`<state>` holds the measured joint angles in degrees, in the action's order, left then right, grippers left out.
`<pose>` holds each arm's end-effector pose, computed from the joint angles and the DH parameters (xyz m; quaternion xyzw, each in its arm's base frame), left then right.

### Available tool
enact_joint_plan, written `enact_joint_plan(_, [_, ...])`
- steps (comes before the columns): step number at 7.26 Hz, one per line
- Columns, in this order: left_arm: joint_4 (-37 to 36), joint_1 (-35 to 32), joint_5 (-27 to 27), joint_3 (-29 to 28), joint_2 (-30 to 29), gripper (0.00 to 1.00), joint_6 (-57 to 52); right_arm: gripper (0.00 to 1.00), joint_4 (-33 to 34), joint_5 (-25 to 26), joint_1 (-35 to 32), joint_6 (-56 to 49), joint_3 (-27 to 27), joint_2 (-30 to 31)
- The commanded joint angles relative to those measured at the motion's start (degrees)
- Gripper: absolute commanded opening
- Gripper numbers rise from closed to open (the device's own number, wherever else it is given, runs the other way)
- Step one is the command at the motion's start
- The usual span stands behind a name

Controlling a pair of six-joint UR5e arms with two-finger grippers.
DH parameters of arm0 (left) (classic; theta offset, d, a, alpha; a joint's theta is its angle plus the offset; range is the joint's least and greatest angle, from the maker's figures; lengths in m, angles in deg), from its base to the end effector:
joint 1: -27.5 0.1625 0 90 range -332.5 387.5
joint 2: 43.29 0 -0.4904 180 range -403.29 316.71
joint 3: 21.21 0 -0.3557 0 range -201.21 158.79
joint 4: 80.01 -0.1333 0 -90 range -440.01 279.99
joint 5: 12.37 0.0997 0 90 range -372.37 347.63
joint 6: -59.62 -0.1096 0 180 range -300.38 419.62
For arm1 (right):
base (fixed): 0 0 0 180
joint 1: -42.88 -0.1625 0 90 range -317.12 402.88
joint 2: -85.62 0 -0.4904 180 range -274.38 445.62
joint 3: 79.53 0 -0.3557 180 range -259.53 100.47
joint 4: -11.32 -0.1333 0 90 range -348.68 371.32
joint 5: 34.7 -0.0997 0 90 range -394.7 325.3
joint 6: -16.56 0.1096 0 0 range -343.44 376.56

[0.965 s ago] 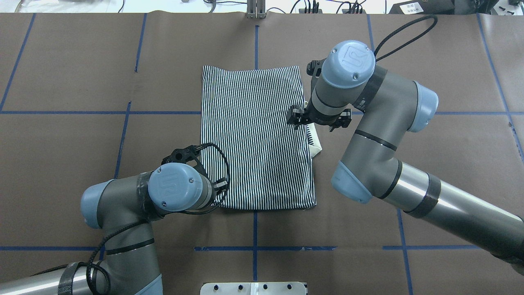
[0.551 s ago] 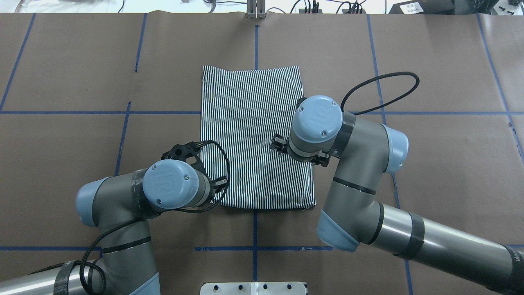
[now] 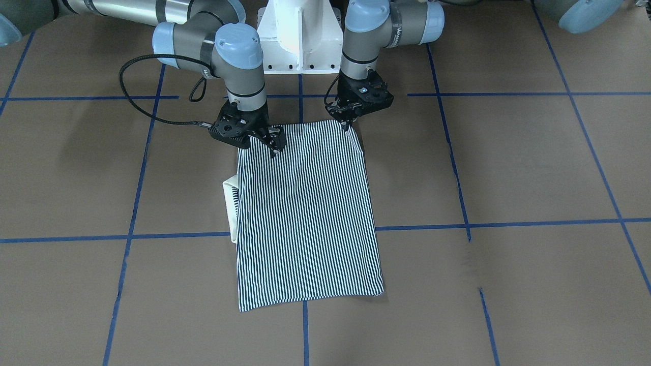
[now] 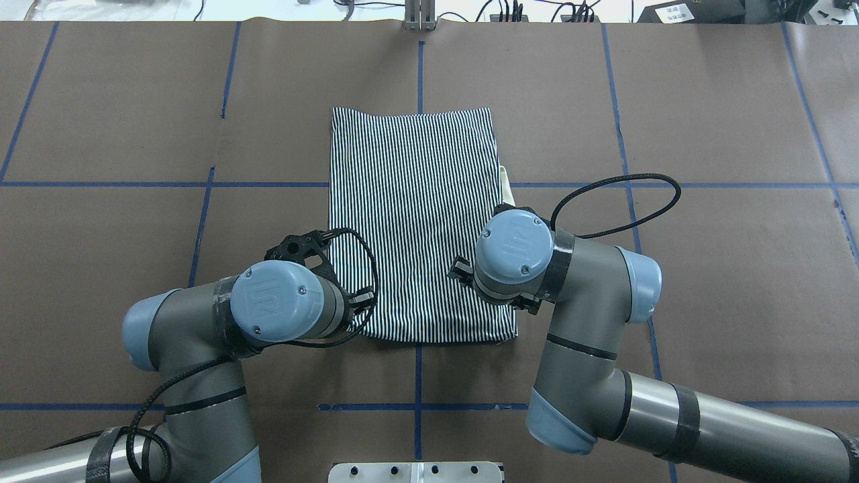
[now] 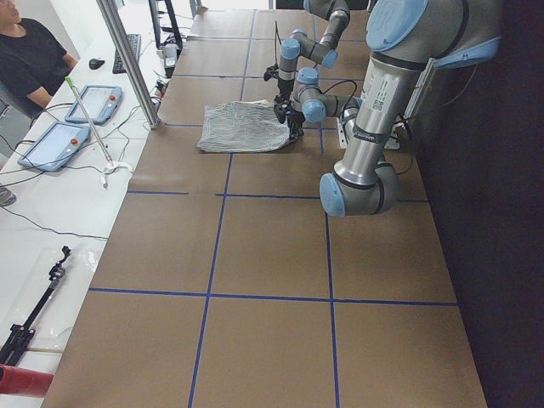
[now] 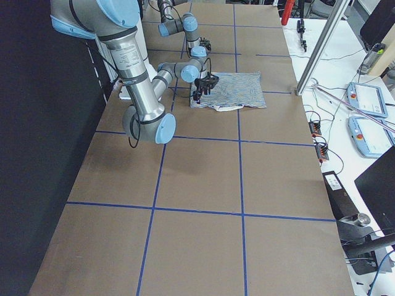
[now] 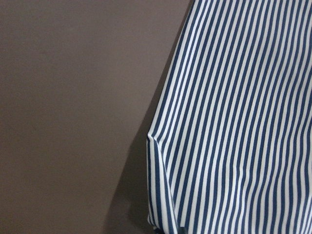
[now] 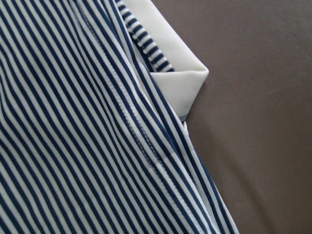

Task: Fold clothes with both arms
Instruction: 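Move the right gripper down to the shirt's near edge beside the left gripper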

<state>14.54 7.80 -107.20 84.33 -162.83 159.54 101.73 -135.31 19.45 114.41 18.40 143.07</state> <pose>0.5614 -0.3328 0.3321 -0.0024 0.4211 -0.2147 0.8813 -0.5790 -0.3742 0.3632 -0.0398 -0.3498 0.2217 0.9094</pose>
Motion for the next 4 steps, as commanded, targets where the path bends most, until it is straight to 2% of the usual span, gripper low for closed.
enact_joint_plan(1, [0.0,-0.1,0.0,0.0,0.0,0.0,0.0,1.0,0.0,-0.2,1.1,0.9,-0.4,-0.7])
enact_joint_plan(4, [-0.1,-0.4,0.0,1.8,0.2,0.0,0.2,1.0,0.5,-0.6,2.1,16.3,-1.2,-2.0])
